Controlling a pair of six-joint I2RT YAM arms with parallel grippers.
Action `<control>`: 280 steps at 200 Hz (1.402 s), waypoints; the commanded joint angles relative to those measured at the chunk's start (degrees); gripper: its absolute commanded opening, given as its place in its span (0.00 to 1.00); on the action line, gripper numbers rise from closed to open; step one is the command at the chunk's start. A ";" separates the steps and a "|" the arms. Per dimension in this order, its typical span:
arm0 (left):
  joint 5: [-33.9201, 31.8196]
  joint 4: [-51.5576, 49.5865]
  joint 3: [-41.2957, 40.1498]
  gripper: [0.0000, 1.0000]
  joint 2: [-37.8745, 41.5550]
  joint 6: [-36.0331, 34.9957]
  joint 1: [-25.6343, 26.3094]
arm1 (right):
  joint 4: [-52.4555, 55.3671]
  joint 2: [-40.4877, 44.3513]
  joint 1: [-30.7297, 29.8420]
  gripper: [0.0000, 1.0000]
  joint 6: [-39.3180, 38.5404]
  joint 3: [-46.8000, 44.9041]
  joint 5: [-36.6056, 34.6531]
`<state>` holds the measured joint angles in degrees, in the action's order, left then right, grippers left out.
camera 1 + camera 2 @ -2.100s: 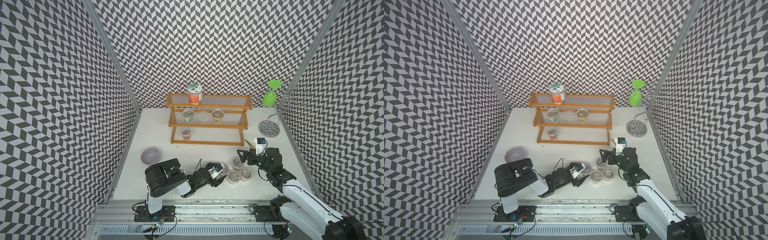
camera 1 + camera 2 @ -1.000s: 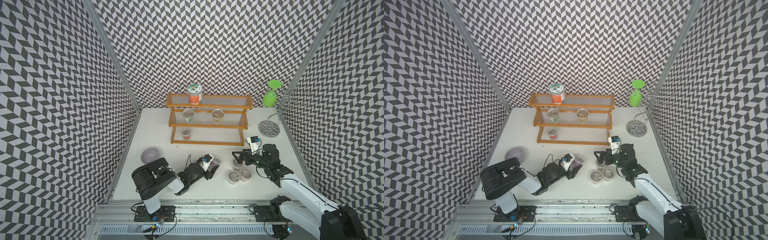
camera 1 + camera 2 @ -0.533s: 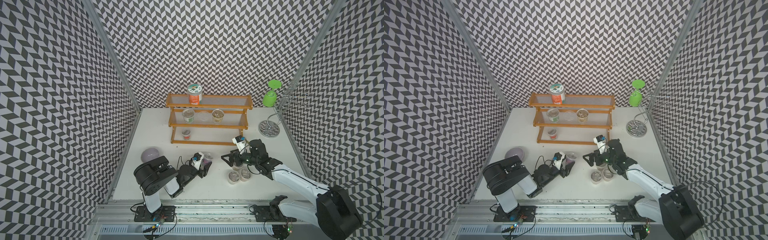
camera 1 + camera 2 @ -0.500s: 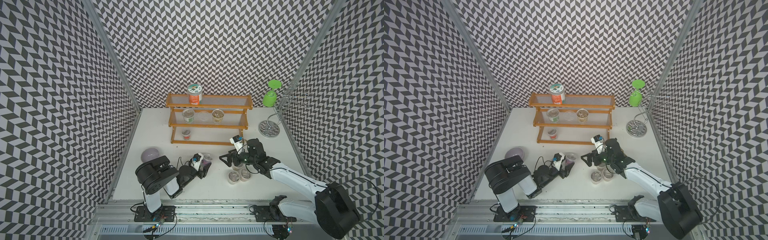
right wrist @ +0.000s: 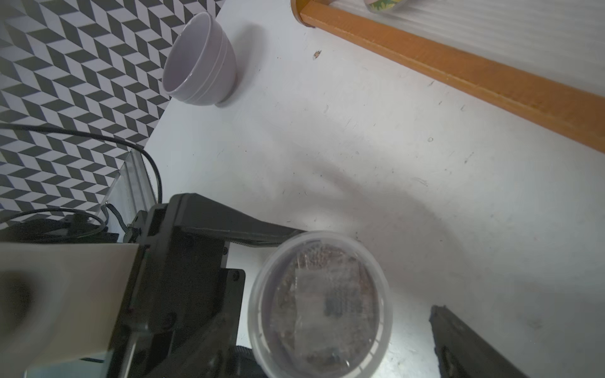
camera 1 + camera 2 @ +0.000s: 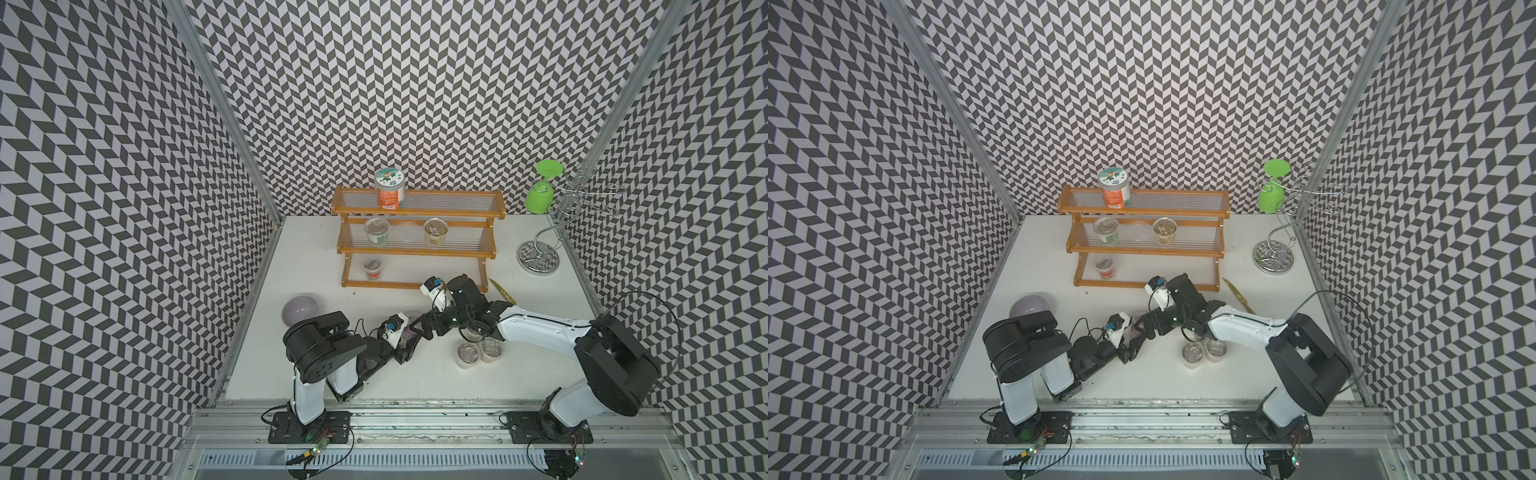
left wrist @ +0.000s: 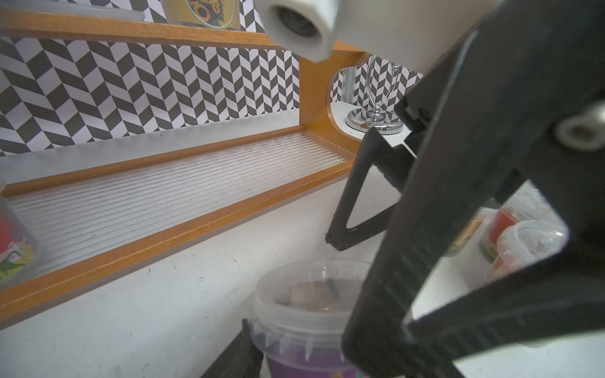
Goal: Place the seed container on the shelf
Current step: Pick up the seed jar at the center of the board.
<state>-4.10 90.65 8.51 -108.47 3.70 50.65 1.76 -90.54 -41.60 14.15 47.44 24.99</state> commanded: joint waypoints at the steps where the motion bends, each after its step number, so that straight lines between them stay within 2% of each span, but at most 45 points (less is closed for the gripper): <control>1: 0.69 4.83 -0.43 0.67 -1.64 -0.79 0.45 | -1.17 -3.53 -0.92 0.93 0.03 3.05 1.34; 51: -0.76 5.85 -1.15 0.68 -2.36 -0.57 0.59 | -0.08 -7.09 -1.90 0.85 -0.82 4.04 0.61; 101: -1.08 5.60 -1.44 0.68 -2.20 -0.14 0.59 | 1.14 -7.99 -2.55 0.71 -1.90 4.89 -0.10; 152: -2.43 2.41 -2.30 0.77 -0.66 0.60 0.71 | 2.26 -7.31 -3.55 0.71 -3.34 5.47 -6.84; 188: -3.83 0.79 -5.61 0.79 1.94 1.72 0.85 | -0.39 -5.84 -3.75 0.72 -3.30 4.86 -9.37; 218: -5.97 -2.20 -8.58 0.79 7.50 3.44 1.53 | -4.05 -4.91 -3.75 0.72 -1.80 4.76 -11.92; 280: -15.57 -25.79 -8.03 0.79 27.90 5.42 1.56 | -7.78 -8.55 -3.49 0.73 2.96 9.60 -12.23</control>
<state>-13.72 76.69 0.64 -86.65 7.68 52.10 -0.64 -97.80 -44.99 14.52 54.08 14.33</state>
